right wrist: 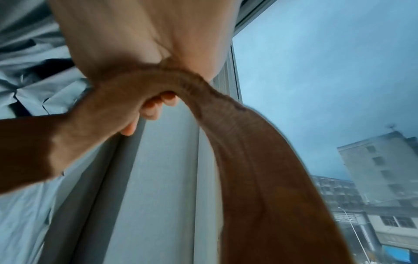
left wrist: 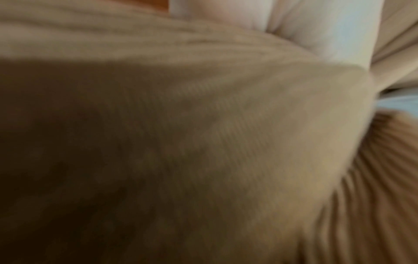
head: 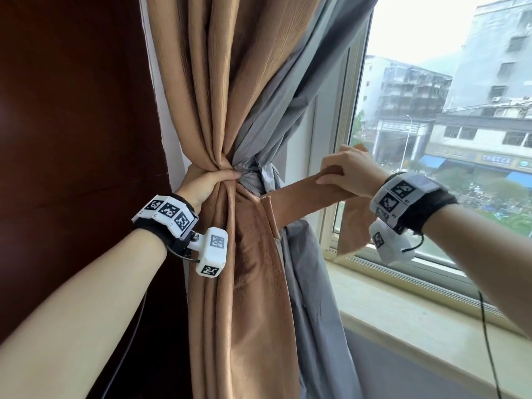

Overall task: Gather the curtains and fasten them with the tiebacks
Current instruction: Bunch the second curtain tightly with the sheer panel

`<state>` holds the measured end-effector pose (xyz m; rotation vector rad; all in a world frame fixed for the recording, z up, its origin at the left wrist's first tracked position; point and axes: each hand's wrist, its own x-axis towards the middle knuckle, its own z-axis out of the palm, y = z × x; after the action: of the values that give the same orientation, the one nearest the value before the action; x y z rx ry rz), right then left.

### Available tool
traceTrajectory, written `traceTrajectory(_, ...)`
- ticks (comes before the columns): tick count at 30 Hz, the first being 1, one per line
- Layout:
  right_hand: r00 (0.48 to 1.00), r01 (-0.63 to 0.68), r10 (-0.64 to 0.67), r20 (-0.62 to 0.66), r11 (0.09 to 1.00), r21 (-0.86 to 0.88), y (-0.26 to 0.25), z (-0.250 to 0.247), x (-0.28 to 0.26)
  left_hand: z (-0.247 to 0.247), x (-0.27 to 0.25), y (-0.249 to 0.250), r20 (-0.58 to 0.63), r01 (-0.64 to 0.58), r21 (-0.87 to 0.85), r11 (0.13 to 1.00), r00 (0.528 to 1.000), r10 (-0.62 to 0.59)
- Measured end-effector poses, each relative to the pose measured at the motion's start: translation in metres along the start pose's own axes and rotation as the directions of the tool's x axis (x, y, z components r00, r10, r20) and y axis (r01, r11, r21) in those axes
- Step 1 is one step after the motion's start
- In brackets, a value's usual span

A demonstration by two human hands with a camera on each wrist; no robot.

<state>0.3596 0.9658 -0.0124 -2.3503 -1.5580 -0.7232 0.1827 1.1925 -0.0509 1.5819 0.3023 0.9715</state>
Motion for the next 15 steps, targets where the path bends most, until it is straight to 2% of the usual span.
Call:
traceTrajectory(5, 0.994, -0.087, 0.079, -0.074, 0.989, -0.119, -0.013, 0.017, 0.006, 0.002, 0.000, 0.000, 0.018, -0.009, -0.001, 1.000, 1.000, 0.009)
traceTrajectory(9, 0.965, -0.182, 0.151, -0.214, 0.974, -0.135, -0.028, 0.033, 0.009, -0.002, 0.001, -0.002, 0.024, -0.017, -0.017, 1.000, 1.000, 0.018)
traceTrajectory(12, 0.942, -0.236, 0.257, -0.216, 0.965, 0.119, -0.041, 0.042, 0.017, -0.004, -0.002, -0.002, 0.062, -0.005, -0.024, 1.000, 0.998, 0.007)
traceTrajectory(15, 0.918, -0.290, 0.367, -0.152, 0.880, 0.375, -0.058, 0.048, 0.029, -0.006, -0.009, 0.005, 0.101, 0.012, -0.040, 0.999, 0.995, -0.008)
